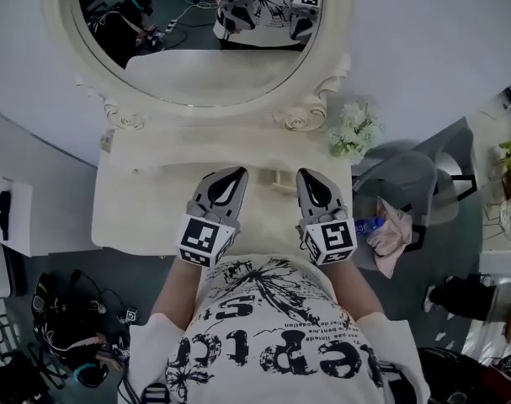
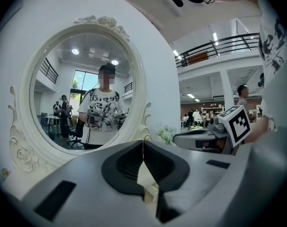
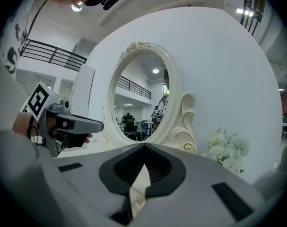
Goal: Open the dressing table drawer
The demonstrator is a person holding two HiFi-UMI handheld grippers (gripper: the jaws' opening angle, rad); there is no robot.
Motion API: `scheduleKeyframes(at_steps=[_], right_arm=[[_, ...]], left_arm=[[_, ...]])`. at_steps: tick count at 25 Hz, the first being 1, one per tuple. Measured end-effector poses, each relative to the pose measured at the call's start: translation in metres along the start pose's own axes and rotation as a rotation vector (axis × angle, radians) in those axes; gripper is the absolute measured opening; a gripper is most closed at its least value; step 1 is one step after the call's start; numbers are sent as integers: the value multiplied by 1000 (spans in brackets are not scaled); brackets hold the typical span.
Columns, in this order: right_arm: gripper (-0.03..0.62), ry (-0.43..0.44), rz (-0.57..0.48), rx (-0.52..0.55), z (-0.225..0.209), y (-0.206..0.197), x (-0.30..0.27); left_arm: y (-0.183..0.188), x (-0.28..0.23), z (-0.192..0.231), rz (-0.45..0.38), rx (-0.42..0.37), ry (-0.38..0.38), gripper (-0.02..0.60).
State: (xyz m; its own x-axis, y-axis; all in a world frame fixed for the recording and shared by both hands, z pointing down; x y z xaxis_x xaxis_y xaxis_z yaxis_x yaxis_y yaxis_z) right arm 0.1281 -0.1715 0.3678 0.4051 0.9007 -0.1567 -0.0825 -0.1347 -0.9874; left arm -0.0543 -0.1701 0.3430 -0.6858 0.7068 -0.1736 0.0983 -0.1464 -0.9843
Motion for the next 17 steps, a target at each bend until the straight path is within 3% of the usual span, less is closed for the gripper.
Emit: scheduleKeyframes(at_steps=[17], right_arm=[[17, 3, -7, -19, 1, -5, -16]], left_arm=[[-9, -14, 13, 19, 31, -11, 20]])
Point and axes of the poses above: the fingertips, and each gripper's own axes: x backward along the fingers, z to its left, y out of its top, the point moved 6 cm from there along x, backward along the fingers, and after that the axes turned 6 degrees about -y, right-handed, at the moved point
